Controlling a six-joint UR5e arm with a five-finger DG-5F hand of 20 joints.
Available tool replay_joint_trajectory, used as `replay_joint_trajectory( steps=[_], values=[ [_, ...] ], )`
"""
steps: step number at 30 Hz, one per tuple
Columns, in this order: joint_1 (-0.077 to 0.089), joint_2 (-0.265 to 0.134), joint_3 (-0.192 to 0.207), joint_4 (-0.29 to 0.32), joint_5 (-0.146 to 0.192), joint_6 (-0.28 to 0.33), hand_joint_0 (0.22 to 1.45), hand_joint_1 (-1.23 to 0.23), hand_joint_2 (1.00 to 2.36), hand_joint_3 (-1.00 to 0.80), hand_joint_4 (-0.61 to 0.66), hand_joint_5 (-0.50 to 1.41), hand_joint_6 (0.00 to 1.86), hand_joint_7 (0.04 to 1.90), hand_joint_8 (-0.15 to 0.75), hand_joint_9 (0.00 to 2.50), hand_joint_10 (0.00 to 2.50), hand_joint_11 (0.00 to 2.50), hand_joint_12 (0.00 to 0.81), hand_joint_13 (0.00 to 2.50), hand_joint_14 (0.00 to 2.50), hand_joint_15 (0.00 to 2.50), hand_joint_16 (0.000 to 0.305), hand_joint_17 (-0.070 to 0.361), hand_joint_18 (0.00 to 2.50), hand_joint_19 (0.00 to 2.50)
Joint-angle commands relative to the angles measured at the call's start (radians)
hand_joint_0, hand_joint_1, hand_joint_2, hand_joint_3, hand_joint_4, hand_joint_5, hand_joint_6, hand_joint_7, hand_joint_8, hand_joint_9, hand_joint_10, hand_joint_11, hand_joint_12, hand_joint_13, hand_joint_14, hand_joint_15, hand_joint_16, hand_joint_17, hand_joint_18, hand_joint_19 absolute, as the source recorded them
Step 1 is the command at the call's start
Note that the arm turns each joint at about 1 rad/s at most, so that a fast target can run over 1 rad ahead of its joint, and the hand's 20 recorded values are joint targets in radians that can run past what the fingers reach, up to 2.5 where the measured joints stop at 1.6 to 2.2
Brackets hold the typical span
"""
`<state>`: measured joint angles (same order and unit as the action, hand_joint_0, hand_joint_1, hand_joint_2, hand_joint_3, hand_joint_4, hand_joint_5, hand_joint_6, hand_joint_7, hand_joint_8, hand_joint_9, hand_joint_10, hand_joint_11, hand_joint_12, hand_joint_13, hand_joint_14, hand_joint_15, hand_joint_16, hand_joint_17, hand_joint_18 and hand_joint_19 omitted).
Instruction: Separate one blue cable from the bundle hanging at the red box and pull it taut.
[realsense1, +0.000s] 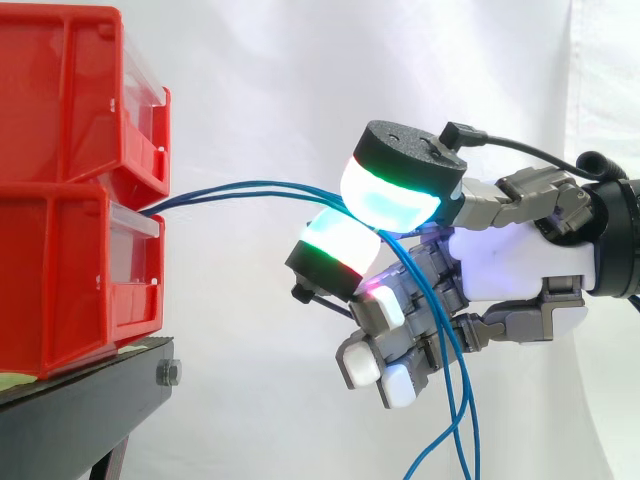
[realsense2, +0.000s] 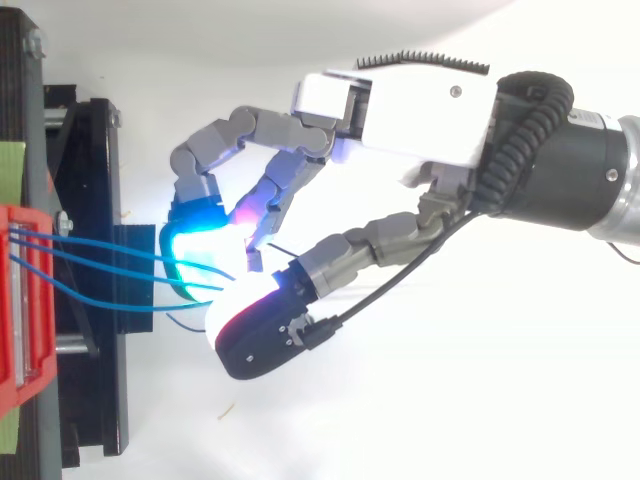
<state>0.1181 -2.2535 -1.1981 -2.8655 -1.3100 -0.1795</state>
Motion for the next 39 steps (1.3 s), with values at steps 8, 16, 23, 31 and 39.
replay_joint_trajectory(
  steps=[8, 16, 23, 31, 39],
  values=[
    [0.0, 0.0, 0.0, 0.0, 0.0, 0.0, 0.55, -1.06, 1.0, -0.5, -0.03, -0.1, 0.91, 1.21, 0.297, 1.08, 0.02, 0.85, 0.348, 0.95, 0.02, 0.54, 0.044, 0.1, 0.89, 0.48],
    [-0.002, 0.0, 0.0, 0.002, 0.0, 0.0, 0.43, -0.94, 1.0, -0.5, 0.03, -0.1, 0.88, 1.15, 0.335, 1.11, 0.02, 0.83, 0.387, 0.97, 0.02, 0.53, 0.053, 0.118, 0.95, 0.48],
    [0.0, 0.0, 0.0, 0.0, 0.0, 0.0, 0.41, -0.78, 1.0, -0.5, 0.08, -0.09, 0.84, 1.01, 0.35, 1.14, 0.02, 0.82, 0.398, 0.99, 0.02, 0.54, 0.057, 0.129, 0.98, 0.51],
    [0.0, 0.0, -0.002, 0.002, 0.0, 0.0, 0.59, -0.7, 1.0, -0.45, -0.01, -0.09, 0.83, 1.17, 0.31, 1.15, 0.02, 0.84, 0.352, 0.96, 0.02, 0.57, 0.047, 0.106, 0.88, 0.61],
    [0.0, 0.0, -0.002, 0.0, 0.0, 0.0, 0.61, -0.87, 1.02, -0.12, -0.03, -0.12, 0.88, 1.31, 0.335, 1.12, 0.02, 0.86, 0.378, 0.98, 0.02, 0.56, 0.051, 0.115, 0.92, 0.57]
  ],
)
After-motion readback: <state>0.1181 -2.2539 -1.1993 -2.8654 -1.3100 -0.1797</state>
